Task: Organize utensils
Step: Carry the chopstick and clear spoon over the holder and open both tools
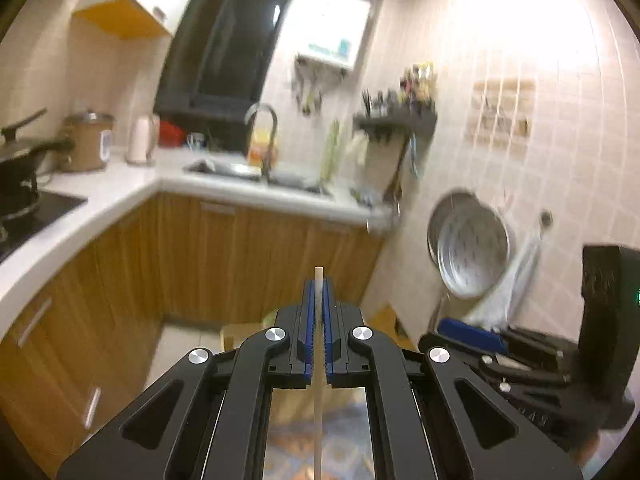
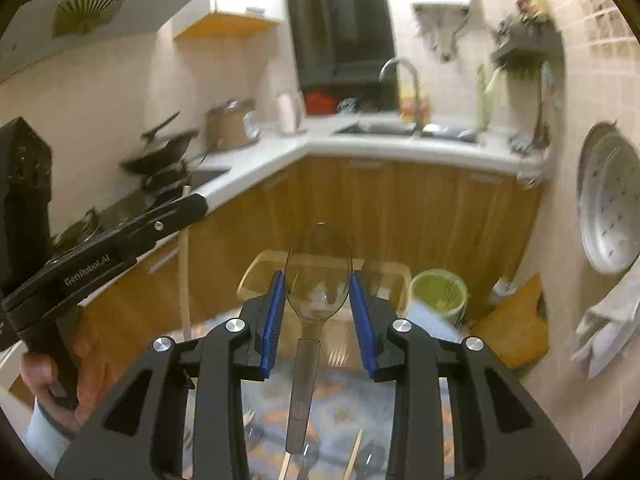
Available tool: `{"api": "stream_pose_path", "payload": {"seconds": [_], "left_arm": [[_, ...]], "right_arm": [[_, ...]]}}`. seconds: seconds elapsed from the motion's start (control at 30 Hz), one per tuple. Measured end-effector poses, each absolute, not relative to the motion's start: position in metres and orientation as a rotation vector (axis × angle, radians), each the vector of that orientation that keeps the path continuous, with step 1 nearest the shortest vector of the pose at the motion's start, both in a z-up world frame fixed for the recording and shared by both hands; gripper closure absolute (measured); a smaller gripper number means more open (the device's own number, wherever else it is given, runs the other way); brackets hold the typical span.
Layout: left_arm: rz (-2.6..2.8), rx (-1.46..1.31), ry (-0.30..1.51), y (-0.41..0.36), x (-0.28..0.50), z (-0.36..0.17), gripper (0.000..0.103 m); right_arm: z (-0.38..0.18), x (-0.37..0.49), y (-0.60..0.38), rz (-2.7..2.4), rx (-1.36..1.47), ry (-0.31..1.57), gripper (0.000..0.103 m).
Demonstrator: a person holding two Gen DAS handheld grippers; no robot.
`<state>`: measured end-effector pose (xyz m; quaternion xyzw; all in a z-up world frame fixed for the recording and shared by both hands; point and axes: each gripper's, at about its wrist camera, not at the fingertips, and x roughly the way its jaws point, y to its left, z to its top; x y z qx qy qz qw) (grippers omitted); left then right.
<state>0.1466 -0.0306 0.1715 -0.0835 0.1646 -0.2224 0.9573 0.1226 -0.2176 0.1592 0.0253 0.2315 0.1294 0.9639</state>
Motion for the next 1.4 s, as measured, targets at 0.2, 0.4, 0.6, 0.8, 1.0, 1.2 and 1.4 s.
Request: {"api": "stream_pose_path", "payload": {"seconds": [0.2,0.4,0.6,0.8,1.0,1.2,1.4], "left_arm": [[-0.349,-0.189,0.126,-0.029,0.161,0.204,0.101],[-0.235,-0.251,0.043,-0.026,0.189,0.200,0.101],[-0.180,-0.240,0.071,-0.031,0.211,0.173,0.101],[-0.131,-0.188,0.092,-0.038,0.218,0.143,0.101],[-0.161,-0.153,0.141,-0.039,0.214,0.126,0.100],[-0.233,-0.237,0.200,-0.012,0.194,0.132,0.061],[-0.286,-0.267,0.232,0.015,0.154,0.152,0.057]], "right_arm": [[0.183,0.145,-0.223,0.114,0.037,0.270,0.073],[0.171,0.177,-0.232,0.040,0.044,0.205,0.073],[0.138,0.204,-0.232,0.010,0.040,0.241,0.073],[0.109,0.212,-0.228,0.004,0.041,0.263,0.073],[0.091,0.209,-0.231,0.039,0.053,0.316,0.072],[0.091,0.189,-0.242,0.103,0.083,0.377,0.046],[0.107,0.151,-0.251,0.117,0.085,0.412,0.046]]}}
